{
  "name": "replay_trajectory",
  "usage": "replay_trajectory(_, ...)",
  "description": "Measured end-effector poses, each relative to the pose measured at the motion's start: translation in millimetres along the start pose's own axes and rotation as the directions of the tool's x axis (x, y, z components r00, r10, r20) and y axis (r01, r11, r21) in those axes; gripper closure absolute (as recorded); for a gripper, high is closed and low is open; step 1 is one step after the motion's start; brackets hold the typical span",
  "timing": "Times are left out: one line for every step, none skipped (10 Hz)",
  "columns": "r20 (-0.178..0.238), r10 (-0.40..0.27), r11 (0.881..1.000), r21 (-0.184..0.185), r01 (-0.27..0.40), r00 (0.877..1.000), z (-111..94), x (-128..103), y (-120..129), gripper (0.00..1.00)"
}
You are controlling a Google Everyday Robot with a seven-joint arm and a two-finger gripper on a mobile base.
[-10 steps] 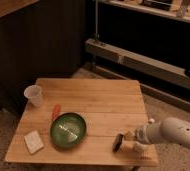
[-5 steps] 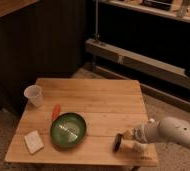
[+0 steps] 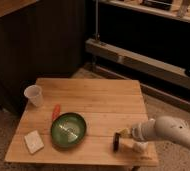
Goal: Knock the eraser over
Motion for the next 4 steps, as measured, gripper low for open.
replay_trajectory(0.000,-0.004,1.000,-0.001,0.004,1.000,2.2,2.4,-3.2,0.87)
replay_trajectory(0.000,-0.008,1.000,-0.001,0.008,1.000,4.1,4.3,-5.5,0.87)
replay_trajectory(-0.003,-0.014,1.000,0.000,0.014,1.000,6.4,7.3,-9.0,0.87)
replay_trajectory(-0.007,-0.016,1.000,-0.001,0.016,1.000,6.1,7.3,-9.1,0.87)
